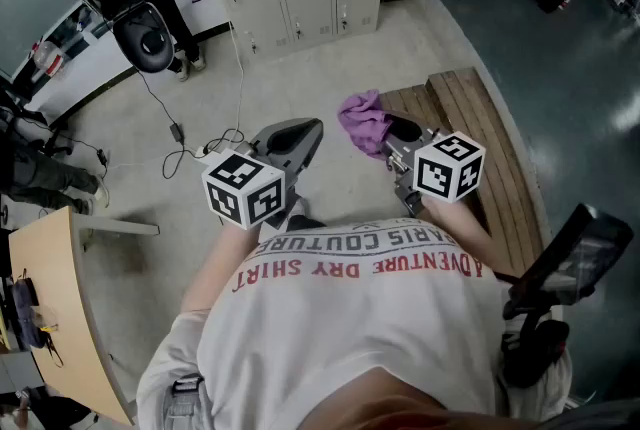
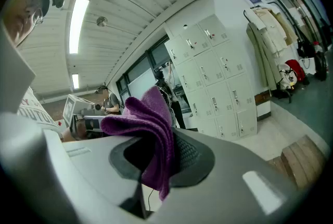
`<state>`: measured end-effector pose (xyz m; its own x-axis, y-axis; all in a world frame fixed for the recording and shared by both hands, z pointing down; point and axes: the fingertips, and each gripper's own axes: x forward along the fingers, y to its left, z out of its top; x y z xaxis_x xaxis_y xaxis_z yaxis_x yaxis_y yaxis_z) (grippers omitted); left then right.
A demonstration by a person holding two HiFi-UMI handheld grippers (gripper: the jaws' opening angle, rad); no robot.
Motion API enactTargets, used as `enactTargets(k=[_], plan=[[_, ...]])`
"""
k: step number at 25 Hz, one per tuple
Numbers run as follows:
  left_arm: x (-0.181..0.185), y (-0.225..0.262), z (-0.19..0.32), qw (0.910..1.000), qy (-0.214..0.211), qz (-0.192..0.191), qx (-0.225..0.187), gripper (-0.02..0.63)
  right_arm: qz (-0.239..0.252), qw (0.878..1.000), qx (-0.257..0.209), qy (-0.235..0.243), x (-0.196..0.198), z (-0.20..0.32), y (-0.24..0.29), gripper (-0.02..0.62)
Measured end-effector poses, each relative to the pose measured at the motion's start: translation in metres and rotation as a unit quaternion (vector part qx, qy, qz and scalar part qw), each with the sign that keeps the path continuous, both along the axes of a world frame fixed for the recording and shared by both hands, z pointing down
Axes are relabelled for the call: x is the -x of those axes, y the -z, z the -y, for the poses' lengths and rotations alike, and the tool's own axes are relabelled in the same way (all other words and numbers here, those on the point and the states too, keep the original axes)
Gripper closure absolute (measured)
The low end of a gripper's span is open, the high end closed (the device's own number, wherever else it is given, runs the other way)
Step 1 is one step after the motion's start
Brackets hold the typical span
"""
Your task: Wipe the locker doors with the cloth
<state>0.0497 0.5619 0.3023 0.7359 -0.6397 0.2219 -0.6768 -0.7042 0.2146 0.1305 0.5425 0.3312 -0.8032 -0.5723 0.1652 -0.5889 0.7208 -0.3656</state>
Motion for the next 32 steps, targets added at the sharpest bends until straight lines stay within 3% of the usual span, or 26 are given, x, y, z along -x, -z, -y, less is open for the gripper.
enactTargets(k=[17, 21, 26, 32], plan=[[-0.032, 0.014, 0.019, 0.9996, -0.026, -0.004, -0.007, 0.604, 0.012, 0.999, -0.019, -0.041, -0.041, 0.019, 0.016, 0.528], [-0.037, 0.012, 0.037, 0.9995, -0.03, -0.006, -0.008, 0.604, 0.041, 0.998, -0.025, -0.041, -0.044, 0.035, 0.017, 0.528], [-0.019, 0.004, 0.088, 0.9994, -0.011, -0.031, -0.008, 0.604, 0.047, 0.998, -0.012, -0.047, -0.032, 0.081, 0.003, 0.528], [-0.001, -0.012, 0.2, 0.9991, 0.01, -0.04, 0.013, 0.604, 0.031, 0.998, 0.017, -0.051, -0.022, 0.182, -0.019, 0.529]])
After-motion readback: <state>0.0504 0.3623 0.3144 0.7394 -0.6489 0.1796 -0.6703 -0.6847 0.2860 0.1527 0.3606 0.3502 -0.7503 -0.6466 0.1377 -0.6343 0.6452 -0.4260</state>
